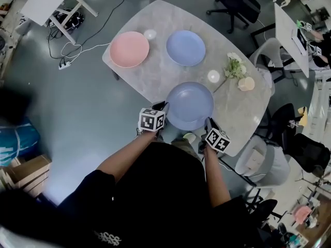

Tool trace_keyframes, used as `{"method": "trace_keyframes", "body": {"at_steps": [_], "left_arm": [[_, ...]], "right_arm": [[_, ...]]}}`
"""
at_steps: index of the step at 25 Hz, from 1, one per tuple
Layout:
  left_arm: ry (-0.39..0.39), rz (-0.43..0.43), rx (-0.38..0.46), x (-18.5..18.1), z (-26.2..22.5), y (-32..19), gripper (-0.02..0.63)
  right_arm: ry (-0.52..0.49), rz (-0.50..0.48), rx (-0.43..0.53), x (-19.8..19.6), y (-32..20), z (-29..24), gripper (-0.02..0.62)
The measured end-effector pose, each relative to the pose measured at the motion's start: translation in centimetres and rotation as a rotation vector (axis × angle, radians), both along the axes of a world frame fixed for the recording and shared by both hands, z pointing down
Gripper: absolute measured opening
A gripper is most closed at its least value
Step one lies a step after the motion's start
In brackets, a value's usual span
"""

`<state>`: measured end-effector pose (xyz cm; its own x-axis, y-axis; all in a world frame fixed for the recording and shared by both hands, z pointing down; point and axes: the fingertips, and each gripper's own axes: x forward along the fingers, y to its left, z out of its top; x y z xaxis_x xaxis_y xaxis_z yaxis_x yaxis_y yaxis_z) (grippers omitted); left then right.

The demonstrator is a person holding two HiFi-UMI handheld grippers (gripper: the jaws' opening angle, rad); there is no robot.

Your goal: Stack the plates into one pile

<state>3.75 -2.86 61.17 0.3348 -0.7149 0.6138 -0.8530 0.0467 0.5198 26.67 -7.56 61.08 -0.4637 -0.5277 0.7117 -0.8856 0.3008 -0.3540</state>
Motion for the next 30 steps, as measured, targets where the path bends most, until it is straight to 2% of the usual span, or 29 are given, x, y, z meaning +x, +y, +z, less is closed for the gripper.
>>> {"method": "trace_keyframes", "body": {"at_steps": [5,12,16,19,30], "left_arm": [[-0.041,-0.02,0.028,-7.7,-0.8,2.2,0.054],[0.016,-0.126,0.048,-16.2,-1.5,4.9,0.051],[0.032,-0.183,0.047,-18.3,-1.6,6.0,0.044],[0.02,-0.194,0.054,-19.1,-1.6,5.6,0.043],[-0.044,-0.102,0.05,-21.1,-2.5,0.2,0.043]], "right_arm": [[0.025,-0.047,-0.007,-7.6,2.0,0.0,0.044],[0.023,-0.134,0.004,-16.2,3.7,-0.3,0.046],[0.0,-0.169,0.002,-18.4,4.4,-1.0,0.046],[-0.009,-0.168,0.002,-19.0,4.2,-1.1,0.046],[-0.061,-0.088,0.006,-20.7,0.3,-1.2,0.045]]}}
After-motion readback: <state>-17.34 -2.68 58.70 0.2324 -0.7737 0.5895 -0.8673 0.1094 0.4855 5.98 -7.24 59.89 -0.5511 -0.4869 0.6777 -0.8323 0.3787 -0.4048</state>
